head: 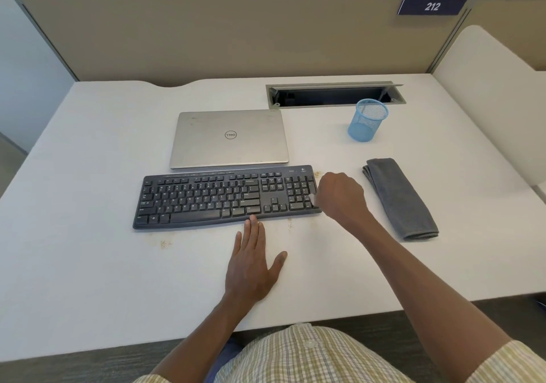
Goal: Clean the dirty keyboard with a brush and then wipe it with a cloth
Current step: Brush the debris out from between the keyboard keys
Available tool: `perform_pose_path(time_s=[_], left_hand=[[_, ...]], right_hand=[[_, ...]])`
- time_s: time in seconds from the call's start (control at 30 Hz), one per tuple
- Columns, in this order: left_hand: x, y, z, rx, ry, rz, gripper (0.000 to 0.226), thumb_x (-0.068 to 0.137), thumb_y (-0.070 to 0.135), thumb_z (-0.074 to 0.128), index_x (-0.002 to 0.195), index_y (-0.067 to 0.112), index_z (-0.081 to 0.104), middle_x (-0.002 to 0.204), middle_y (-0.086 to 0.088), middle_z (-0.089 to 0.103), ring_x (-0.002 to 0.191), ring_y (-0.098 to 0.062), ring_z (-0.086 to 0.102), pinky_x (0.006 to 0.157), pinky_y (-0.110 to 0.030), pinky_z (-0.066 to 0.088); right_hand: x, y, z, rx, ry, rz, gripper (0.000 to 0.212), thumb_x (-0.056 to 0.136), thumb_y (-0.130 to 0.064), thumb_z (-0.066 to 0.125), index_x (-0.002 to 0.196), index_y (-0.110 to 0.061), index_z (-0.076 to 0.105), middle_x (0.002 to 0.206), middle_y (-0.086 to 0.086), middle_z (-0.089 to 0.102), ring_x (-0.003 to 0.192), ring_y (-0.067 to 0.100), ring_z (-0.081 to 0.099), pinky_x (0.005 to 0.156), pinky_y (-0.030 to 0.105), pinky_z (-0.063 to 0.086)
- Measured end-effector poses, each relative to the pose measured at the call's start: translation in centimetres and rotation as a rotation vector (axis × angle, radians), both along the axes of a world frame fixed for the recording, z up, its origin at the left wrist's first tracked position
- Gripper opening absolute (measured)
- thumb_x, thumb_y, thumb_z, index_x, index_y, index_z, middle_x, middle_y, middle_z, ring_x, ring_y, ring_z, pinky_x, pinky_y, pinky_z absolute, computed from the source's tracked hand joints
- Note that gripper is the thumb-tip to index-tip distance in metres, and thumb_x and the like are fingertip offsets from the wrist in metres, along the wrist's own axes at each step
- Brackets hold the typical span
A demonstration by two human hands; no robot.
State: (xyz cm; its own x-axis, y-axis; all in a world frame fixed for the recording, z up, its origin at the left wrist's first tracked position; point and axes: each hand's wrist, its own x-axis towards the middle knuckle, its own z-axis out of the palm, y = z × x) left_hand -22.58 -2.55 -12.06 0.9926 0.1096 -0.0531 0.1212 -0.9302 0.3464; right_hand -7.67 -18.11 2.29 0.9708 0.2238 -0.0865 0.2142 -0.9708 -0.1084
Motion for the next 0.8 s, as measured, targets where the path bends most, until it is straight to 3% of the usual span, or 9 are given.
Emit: perform_pose_path(time_s=[0.13,0.23,0.33,0.57,0.67,0.8], left_hand=[[0.0,0.1,-0.1,0.002,-0.005,0.001,0.091,0.096,0.071,0.013,0.161,0.01,-0.005,0.167,-0.005,-0.018,0.155,-0.018,-0.016,0.124,-0.032,-0.009],[-0.1,0.0,-0.1,-0.001,-0.003,0.004,0.091,0.096,0.071,0.013,0.161,0.01,-0.006,0.167,-0.005,-0.018,0.155,-0.018,-0.016,0.125,-0.032,-0.008],[0.0,0.0,-0.1,0.0,-0.008,0.006,0.091,0.096,0.071,0.013,0.161,0.01,-0.005,0.167,-0.005,-0.018,0.155,-0.018,-0.016,0.125,-0.033,-0.007],[0.0,0.0,-0.3,0.005,-0.014,0.006,0.091,0.097,0.071,0.015,0.162,0.009,-0.002,0.168,-0.006,-0.016,0.156,-0.019,-0.015,0.126,-0.034,-0.006],[0.0,0.1,-0.3,0.004,-0.011,0.004,0.091,0.098,0.07,0.017,0.161,0.009,-0.002,0.168,-0.006,-0.016,0.155,-0.019,-0.015,0.125,-0.033,-0.006],[0.0,0.1,-0.2,-0.001,-0.007,0.004,0.092,0.096,0.071,0.015,0.162,0.008,-0.001,0.167,-0.006,-0.017,0.156,-0.019,-0.015,0.125,-0.033,-0.006]], right_hand=[[0.1,0.3,0.4,0.045,-0.026,-0.009,0.015,0.088,-0.007,0.051,0.074,-0.013,0.048,0.064,-0.002,0.041,0.081,0.031,0.064,0.06,0.028,0.036],[-0.3,1.0,0.2,0.077,-0.015,-0.004,0.009,0.089,-0.011,0.053,0.083,-0.011,0.06,0.073,0.003,0.054,0.081,0.031,0.065,0.06,0.028,0.037],[-0.8,0.7,0.0,0.059,0.029,0.036,0.008,0.089,-0.009,0.052,0.086,-0.007,0.06,0.086,0.012,0.064,0.079,0.032,0.062,0.063,0.029,0.039],[-0.9,-0.1,-0.4,0.014,-0.011,0.033,0.013,0.088,-0.009,0.05,0.087,-0.012,0.063,0.081,0.006,0.06,0.079,0.031,0.062,0.062,0.028,0.037],[-1.5,0.5,-0.9,0.094,-0.039,0.086,0.019,0.086,-0.011,0.048,0.076,-0.017,0.062,0.07,0.001,0.056,0.071,0.028,0.06,0.059,0.026,0.035],[-3.3,1.7,-2.6,0.263,-0.02,0.166,0.024,0.092,-0.016,0.047,0.072,-0.02,0.061,0.073,-0.004,0.065,0.066,0.022,0.055,0.058,0.028,0.037]])
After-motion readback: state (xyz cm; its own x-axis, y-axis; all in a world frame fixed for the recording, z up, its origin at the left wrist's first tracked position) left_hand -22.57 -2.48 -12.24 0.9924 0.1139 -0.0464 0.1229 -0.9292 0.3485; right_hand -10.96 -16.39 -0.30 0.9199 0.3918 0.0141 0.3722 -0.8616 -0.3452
